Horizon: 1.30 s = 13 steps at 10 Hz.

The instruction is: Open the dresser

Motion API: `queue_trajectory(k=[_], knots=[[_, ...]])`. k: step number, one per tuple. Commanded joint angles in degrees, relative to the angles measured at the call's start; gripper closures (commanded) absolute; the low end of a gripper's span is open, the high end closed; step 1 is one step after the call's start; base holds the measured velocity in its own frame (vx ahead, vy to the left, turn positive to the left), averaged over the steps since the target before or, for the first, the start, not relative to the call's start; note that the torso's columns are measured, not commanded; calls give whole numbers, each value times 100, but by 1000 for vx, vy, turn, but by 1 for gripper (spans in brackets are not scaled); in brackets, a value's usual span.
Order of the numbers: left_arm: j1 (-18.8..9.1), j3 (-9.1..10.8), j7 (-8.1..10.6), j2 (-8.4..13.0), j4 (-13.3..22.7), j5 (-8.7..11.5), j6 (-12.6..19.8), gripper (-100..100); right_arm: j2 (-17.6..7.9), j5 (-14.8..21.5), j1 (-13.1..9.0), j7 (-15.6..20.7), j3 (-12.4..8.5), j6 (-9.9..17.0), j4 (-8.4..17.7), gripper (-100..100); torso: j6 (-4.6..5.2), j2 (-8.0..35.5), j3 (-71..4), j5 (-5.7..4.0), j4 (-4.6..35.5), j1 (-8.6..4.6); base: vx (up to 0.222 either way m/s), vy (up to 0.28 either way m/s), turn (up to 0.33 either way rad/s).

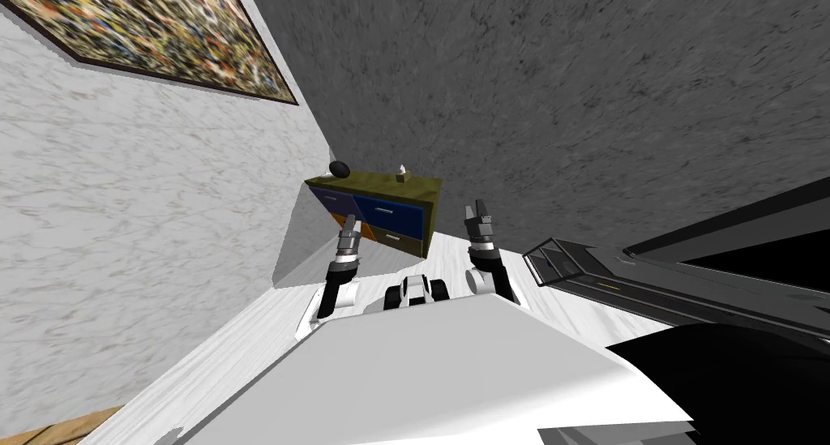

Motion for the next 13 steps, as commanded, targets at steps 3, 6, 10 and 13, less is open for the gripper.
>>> queue_trajectory(k=[3, 6, 10, 13], knots=[[-250, -143, -27, -107, 621, -81, 131, -100, 0, 0, 0, 0, 0, 0, 0, 0, 0, 2, 1, -2, 1, -4, 76, 28, -60], [-415, -222, -41, -206, 986, -127, 224, -100, 0, 0, 0, 0, 0, 0, 0, 0, 0, 4, 2, 1, 1, 4, 67, 38, -64], [-640, -330, -59, -270, 1478, -189, 349, -100, 0, 0, 0, 0, 0, 0, 0, 0, 0, -2, -1, 0, -1, 1, 75, 35, -64], [-827, -419, -74, -242, 1888, -242, 453, -100, 0, 0, 0, 0, 0, 0, 0, 0, 0, 2, 2, 0, 1, 1, 70, 37, -71]])
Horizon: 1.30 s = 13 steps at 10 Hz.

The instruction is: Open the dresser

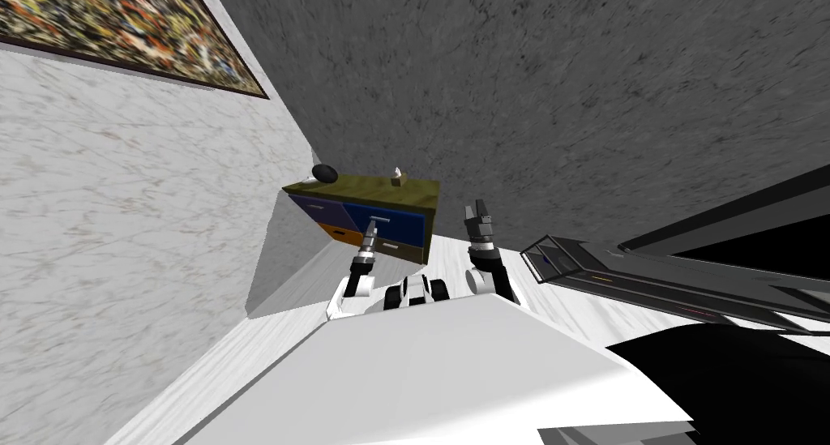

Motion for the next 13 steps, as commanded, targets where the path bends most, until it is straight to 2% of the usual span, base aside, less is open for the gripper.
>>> queue_trajectory(k=[1, 12, 13], knots=[[-126, -99, -23, 40, 326, -55, 97, -100, 0, 0, 0, 0, 0, 0, 0, 0, 0, 0, 0, 0, 0, 1, 68, 37, -75], [-868, -455, -84, 487, 1952, -262, 510, -100, 0, 0, 0, 0, 0, 0, 0, 0, -1, -3, -2, -1, -1, -4, 79, 47, -77], [-853, -424, -84, 458, 1912, -248, 453, -100, 0, 0, 0, 0, 0, 0, 0, 0, 0, -5, -3, -1, -1, -4, 35, 18, -17]])
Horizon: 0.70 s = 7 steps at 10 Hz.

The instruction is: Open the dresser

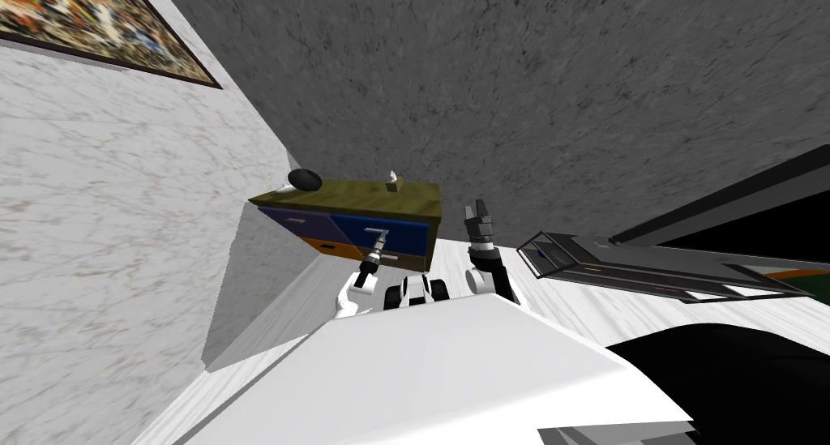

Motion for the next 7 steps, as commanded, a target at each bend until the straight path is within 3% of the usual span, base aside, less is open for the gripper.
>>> queue_trajectory(k=[1, 2, 7], knots=[[-9, -3, 1, 5, 21, -2, 4, -100, 0, 0, 0, 0, 0, 0, 0, 0, -2, 13, 7, -1, 3, -4, 8, 4, 4], [-8, -2, 0, 5, 18, -1, 3, 100, 1, 0, -1, 0, 0, 0, 0, 0, 0, 19, 12, -1, 5, -5, 0, 0, 0], [93, -74, 58, 83, -168, 0, 66, 100, 1, 0, -4, 0, 0, 1, 1, 0, 0, 17, 11, -1, 5, 0, -151, 37, 22]])
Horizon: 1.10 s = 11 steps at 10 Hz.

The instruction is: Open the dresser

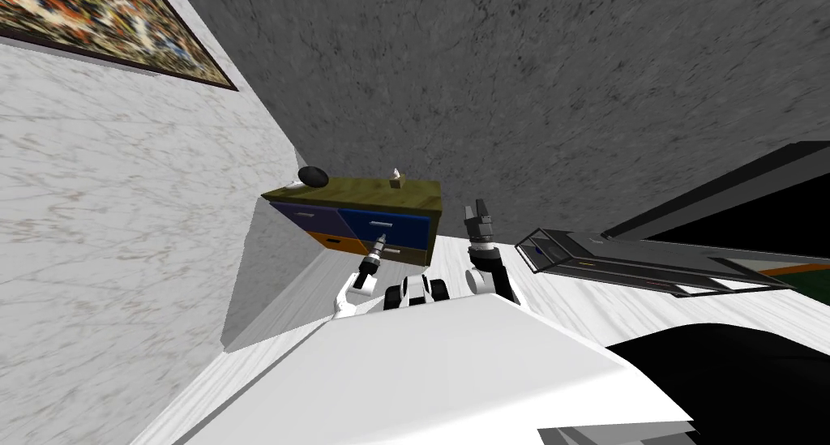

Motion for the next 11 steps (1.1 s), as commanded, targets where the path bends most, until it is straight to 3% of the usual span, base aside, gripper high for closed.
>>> queue_trajectory(k=[1, 4, 6, 7, 11], knots=[[-81, 3, 22, 29, -14, 1, 156, -100, 0, 0, 2, 0, 0, 0, 0, 0, 1, -44, -25, 0, -11, -4, 68, 1, -76], [-203, 10, 48, 67, -24, 3, 373, -100, 0, 0, 6, 0, 0, -1, -1, 0, -1, -55, -36, -1, -17, -5, 168, -29, -45], [-179, 12, 47, 67, -10, 6, 311, -100, 0, 0, 4, 0, 0, -1, -1, 0, -2, 19, 9, 2, 3, 8, 59, -13, -4], [-180, 12, 47, 66, -10, 6, 309, 100, 0, 0, 3, 0, 0, -1, -1, 0, -1, 36, 23, 4, 10, 13, 13, -2, 0], [-63, -75, 108, 162, -241, 1, 416, 100, 0, 0, 0, 0, 0, 0, 0, 0, 0, -2, -1, 5, 0, 19, -172, 48, 24]])
